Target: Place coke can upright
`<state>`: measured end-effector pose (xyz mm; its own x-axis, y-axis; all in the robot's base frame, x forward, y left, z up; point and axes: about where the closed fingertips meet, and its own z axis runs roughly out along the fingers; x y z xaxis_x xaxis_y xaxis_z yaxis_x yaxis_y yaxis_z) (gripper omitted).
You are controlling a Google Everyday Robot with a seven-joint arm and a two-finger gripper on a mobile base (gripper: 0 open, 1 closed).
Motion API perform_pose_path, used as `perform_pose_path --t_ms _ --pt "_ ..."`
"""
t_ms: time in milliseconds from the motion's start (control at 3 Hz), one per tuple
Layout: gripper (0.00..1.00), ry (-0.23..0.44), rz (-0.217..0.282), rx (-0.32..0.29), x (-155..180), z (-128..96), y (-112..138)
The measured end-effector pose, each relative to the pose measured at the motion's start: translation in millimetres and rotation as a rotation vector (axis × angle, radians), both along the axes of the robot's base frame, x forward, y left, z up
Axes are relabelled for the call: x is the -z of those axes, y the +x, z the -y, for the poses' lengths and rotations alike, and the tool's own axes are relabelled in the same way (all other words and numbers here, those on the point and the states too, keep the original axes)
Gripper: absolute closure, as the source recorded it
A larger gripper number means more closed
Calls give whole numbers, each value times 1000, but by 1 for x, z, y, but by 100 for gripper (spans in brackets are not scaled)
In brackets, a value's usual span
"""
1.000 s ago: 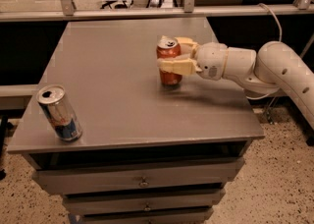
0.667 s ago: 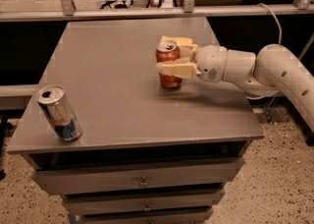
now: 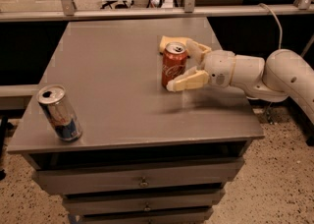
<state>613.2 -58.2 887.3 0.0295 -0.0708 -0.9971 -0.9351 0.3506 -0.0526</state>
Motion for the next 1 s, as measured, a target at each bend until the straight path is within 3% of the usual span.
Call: perform_pose_path --t_ms 333,667,1000 --pt "0 -42 -9 29 1 25 -6" --pt "0 -97 -4 78 -4 68 -11" --pt "0 -101 -5 81 -4 71 -11"
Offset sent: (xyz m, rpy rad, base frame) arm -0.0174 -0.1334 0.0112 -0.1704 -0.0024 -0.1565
